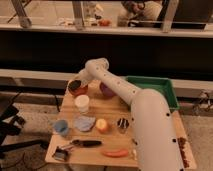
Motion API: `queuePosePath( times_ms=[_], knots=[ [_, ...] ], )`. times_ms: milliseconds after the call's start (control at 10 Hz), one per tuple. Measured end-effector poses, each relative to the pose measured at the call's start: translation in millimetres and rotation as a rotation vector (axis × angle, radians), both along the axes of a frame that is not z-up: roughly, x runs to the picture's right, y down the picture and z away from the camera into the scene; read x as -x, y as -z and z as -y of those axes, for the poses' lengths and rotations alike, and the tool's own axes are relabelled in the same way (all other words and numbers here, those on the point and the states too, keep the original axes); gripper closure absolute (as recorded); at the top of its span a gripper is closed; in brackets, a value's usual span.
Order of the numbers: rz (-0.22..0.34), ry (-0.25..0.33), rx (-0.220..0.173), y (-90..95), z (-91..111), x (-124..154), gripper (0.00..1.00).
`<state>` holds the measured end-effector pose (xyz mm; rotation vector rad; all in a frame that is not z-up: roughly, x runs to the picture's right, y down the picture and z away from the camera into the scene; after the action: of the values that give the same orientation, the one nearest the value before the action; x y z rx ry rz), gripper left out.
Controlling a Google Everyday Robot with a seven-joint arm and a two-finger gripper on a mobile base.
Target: Wipe red bowl with eraser
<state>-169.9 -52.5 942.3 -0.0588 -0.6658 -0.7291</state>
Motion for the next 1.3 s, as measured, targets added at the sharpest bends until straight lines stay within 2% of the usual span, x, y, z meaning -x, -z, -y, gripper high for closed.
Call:
queuePosePath(
  times_ms=[200, 300, 400, 500, 800, 1300],
  knots=[
    [0.002, -0.009, 0.021, 3.4, -3.8, -4.8, 0.67],
    [-0.001, -0.012, 0.027, 3.2, -5.4, -7.0, 0.6],
    [-0.011, -0.028, 0.038, 1.2, -4.6, -11.1, 0.3],
    [-0.014, -0.032, 0.034, -0.6, -2.1, -9.8, 0.21],
    [-0.018, -0.04, 0.024, -1.9, 0.4, -4.8, 0.2],
    [-0.014, -0.081, 0.005, 6.5, 8.2, -3.2, 0.2]
  ],
)
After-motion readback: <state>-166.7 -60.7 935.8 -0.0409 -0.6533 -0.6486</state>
